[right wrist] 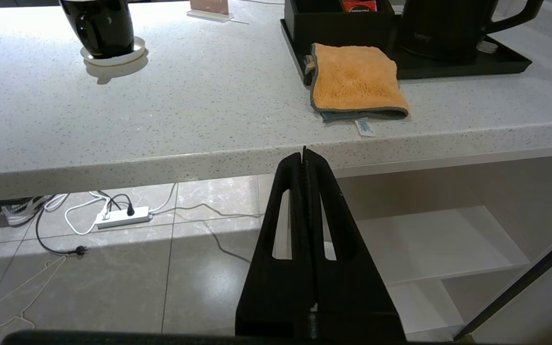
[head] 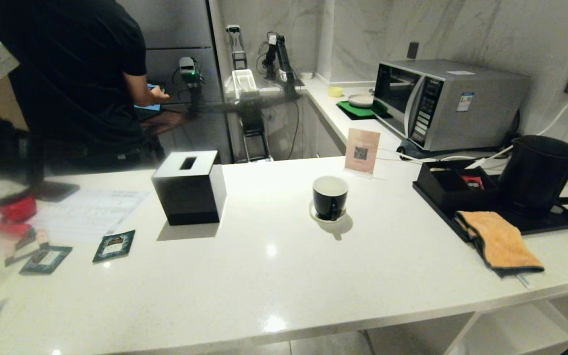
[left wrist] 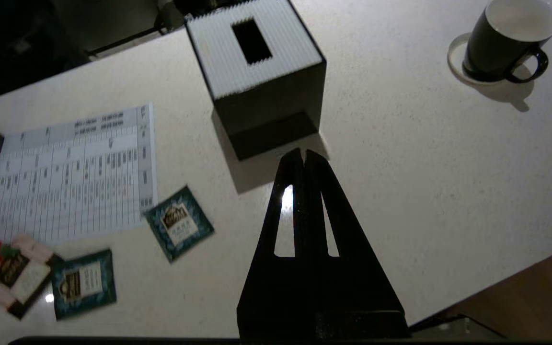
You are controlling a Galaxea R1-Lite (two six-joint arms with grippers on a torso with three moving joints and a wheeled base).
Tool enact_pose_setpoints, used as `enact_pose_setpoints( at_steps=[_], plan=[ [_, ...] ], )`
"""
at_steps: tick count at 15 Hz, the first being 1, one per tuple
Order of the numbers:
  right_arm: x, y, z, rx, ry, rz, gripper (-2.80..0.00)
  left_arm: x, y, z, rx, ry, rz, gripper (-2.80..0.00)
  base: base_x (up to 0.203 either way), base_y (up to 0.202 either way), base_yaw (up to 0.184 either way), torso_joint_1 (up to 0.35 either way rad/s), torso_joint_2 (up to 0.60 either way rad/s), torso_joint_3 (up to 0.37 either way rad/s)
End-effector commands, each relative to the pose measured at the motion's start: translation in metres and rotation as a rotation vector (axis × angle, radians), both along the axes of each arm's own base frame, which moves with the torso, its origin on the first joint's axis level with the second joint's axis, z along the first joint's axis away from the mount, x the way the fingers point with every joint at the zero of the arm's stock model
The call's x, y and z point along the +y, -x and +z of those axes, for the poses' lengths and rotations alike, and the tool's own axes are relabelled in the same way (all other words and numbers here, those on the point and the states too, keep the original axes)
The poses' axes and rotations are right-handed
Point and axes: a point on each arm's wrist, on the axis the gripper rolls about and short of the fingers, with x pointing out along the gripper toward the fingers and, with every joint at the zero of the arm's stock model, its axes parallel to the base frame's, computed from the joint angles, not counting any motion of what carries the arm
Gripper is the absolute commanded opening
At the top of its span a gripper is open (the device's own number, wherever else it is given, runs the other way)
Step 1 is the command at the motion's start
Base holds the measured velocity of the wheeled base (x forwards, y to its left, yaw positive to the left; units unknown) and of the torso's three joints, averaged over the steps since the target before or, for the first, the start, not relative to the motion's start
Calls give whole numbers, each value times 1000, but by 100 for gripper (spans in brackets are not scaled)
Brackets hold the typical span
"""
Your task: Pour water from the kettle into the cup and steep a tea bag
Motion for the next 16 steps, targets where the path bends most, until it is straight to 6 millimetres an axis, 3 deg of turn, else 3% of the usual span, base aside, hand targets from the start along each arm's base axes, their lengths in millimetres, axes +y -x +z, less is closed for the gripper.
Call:
enact_pose_setpoints(
  at_steps=[1,10,13,16],
  plan=[
    [0,0,0,1,0,0,-280,0,46,-21,-36,12,32,-280,0,0,0,0,0,0],
    [0,0,0,1,0,0,-280,-11,140,-168,-26,100,90,-280,0,0,0,0,0,0],
    [0,0,0,1,0,0,-280,-14,162,-201,-64,99,144,-280,0,0,0,0,0,0],
    [0,0,0,1,0,0,-280,-13,180,-208,-115,83,184,-280,0,0,0,0,0,0]
  ],
)
